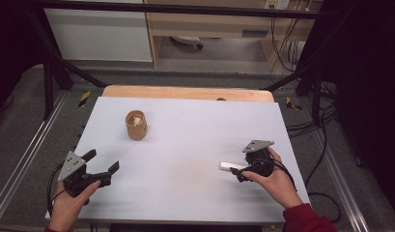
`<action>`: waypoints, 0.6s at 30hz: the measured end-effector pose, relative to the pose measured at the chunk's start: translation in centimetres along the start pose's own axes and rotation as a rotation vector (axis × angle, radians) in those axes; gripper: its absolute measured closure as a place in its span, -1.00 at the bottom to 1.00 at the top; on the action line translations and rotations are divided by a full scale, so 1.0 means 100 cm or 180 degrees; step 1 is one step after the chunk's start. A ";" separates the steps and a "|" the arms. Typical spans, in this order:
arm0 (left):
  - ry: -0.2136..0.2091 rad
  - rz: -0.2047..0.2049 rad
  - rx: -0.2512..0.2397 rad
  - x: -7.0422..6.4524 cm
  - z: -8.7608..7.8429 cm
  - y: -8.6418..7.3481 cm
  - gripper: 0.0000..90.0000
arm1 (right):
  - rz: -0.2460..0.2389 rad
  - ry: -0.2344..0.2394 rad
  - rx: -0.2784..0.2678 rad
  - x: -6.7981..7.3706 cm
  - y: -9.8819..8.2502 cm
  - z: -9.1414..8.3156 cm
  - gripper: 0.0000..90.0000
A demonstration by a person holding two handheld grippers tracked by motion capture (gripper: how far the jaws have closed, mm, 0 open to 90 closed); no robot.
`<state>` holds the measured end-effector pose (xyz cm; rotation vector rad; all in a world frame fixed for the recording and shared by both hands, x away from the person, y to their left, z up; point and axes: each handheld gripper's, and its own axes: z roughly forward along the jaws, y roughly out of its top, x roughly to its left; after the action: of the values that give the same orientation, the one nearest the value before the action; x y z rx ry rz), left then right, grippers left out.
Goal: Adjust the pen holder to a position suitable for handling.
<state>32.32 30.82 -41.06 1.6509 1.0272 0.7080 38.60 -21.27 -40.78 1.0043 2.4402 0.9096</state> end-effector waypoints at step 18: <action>-0.0002 0.0002 0.0013 0.000 0.001 0.000 -0.92 | -0.0162 0.0147 0.0282 -0.001 0.000 0.016 -0.75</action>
<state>32.37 30.83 -41.11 1.6551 1.0282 0.7061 39.55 -20.67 -41.94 0.9560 2.5527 0.8232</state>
